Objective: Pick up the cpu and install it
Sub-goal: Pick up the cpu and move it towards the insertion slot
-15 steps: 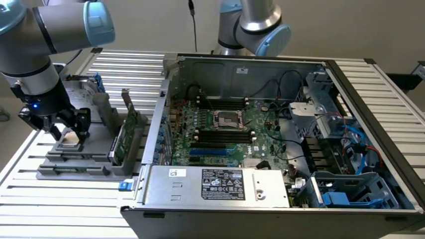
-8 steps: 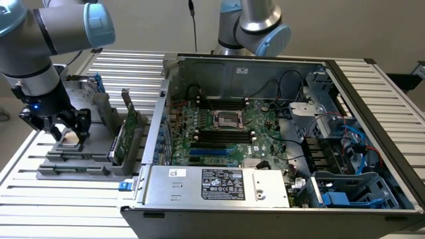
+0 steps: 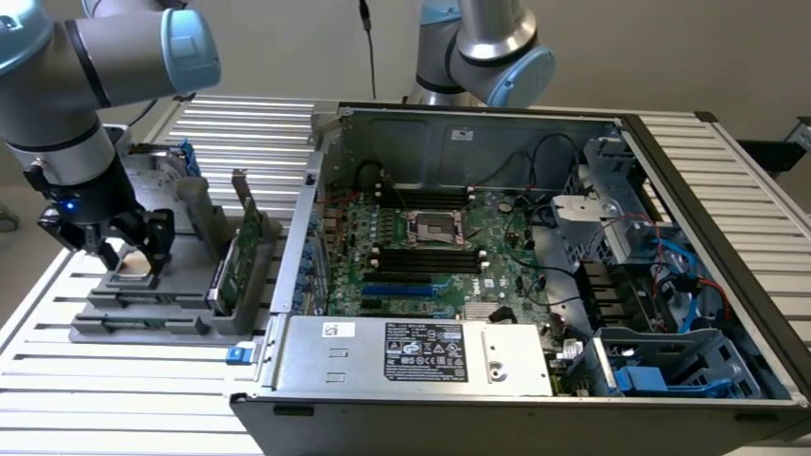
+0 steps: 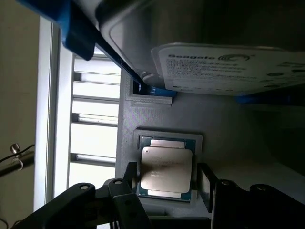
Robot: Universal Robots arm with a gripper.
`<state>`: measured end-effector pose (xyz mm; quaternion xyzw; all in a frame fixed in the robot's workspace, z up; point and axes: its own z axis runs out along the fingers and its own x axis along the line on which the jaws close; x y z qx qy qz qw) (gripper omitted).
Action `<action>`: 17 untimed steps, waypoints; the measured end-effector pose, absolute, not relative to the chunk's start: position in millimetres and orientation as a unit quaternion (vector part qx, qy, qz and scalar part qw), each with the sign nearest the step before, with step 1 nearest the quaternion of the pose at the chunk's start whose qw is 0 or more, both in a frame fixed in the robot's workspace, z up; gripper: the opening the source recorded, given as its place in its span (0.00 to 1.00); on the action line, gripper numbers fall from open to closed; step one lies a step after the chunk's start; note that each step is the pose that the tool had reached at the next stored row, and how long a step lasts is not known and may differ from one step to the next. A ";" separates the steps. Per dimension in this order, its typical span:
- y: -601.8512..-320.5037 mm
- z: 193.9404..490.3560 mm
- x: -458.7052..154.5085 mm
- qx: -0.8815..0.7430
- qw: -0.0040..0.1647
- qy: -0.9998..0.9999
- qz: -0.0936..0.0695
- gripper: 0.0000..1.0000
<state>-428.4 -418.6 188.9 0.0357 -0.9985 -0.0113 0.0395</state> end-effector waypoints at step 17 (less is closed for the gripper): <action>-417.2 186.4 -429.4 0.026 0.039 -0.999 -0.012 0.62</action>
